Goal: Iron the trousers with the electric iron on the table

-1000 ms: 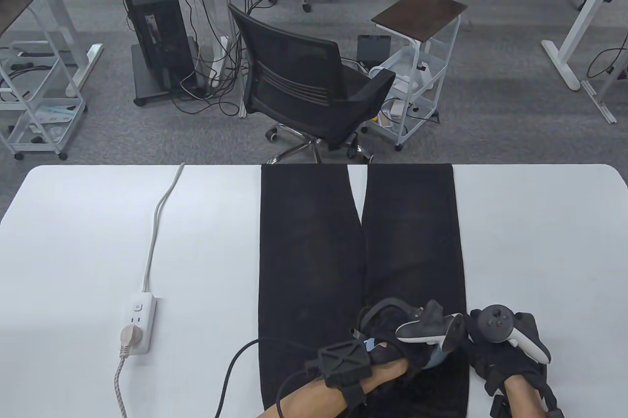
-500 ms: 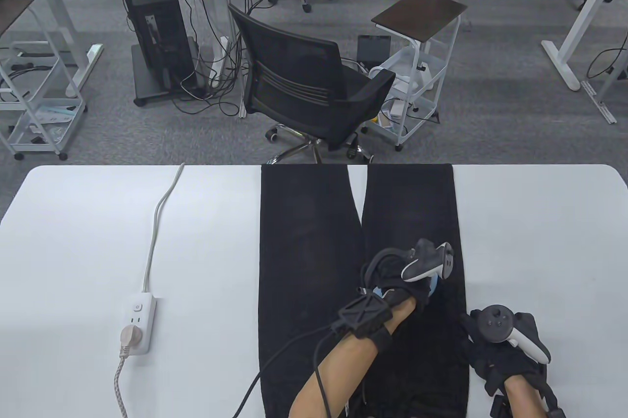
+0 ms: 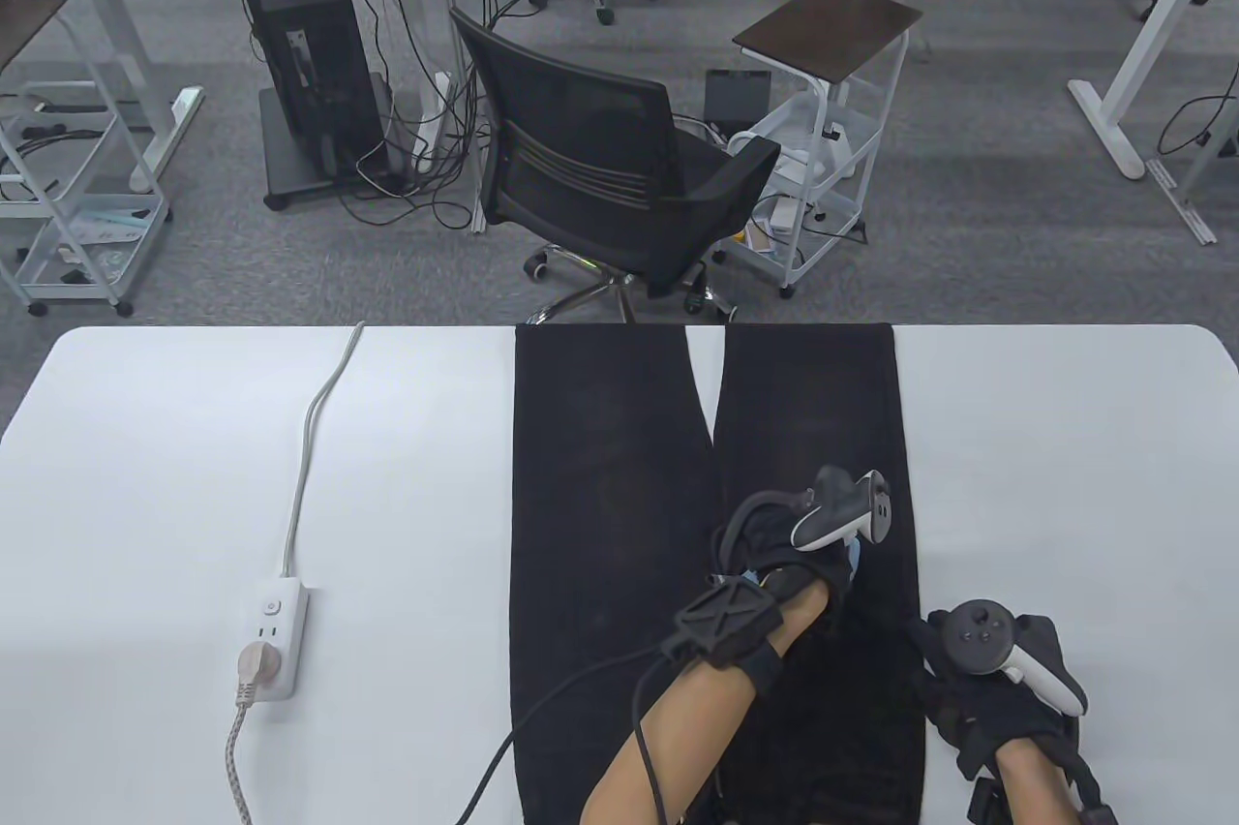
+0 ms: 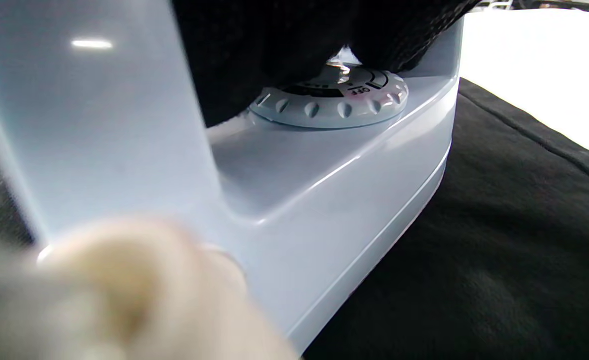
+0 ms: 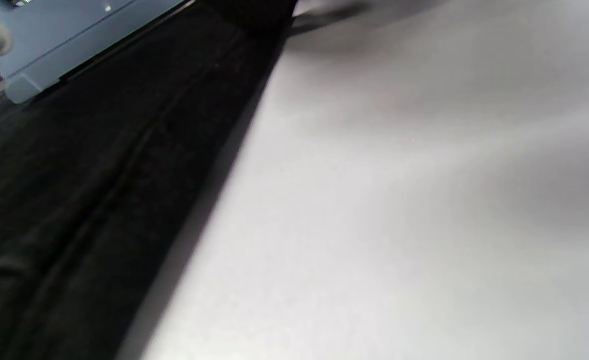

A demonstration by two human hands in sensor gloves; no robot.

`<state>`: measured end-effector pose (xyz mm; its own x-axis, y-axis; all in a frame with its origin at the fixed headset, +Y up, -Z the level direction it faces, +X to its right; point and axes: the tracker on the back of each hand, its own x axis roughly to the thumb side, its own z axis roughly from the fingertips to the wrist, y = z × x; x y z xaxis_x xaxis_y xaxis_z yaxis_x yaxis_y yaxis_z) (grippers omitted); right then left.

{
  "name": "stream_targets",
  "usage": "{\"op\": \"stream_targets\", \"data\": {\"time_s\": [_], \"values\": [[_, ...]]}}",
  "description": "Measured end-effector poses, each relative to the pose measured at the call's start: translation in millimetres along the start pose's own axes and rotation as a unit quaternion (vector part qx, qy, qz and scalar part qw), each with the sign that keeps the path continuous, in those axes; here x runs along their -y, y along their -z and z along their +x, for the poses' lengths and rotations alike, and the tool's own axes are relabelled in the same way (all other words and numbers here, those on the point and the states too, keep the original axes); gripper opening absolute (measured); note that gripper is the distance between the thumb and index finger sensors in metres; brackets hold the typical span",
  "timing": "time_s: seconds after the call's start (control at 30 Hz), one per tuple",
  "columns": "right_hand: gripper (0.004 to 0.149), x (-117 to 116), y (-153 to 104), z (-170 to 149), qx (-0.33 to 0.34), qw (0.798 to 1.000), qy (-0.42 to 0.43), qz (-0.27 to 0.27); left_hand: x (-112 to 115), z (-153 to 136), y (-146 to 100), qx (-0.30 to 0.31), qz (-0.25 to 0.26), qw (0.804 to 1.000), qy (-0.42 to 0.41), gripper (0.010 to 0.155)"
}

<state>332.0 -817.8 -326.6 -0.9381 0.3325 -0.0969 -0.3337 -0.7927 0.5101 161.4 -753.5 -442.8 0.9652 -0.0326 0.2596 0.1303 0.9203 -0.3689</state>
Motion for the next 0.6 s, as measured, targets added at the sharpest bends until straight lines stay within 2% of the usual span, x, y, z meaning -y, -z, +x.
{"op": "stream_targets", "data": {"time_s": [0.27, 0.43, 0.5, 0.6], "values": [[0.059, 0.8, -0.2, -1.1, 0.001, 1.0, 0.004, -0.002, 18.0, 12.8, -49.3, 0.076, -0.029, 0.997, 0.011, 0.044], [0.059, 1.2, -0.3, -2.0, 0.002, 1.0, 0.004, -0.004, 38.4, 16.3, -95.0, 0.122, 0.007, 0.991, 0.053, 0.045], [0.059, 1.1, -0.3, -2.1, 0.002, 1.0, 0.004, -0.004, 45.3, 16.2, -109.8, 0.161, 0.009, 0.985, 0.069, 0.046], [0.059, 0.8, -0.3, -2.3, 0.003, 1.0, 0.003, -0.003, 48.2, 14.8, -119.6, 0.152, 0.038, 0.984, 0.087, 0.047]]}}
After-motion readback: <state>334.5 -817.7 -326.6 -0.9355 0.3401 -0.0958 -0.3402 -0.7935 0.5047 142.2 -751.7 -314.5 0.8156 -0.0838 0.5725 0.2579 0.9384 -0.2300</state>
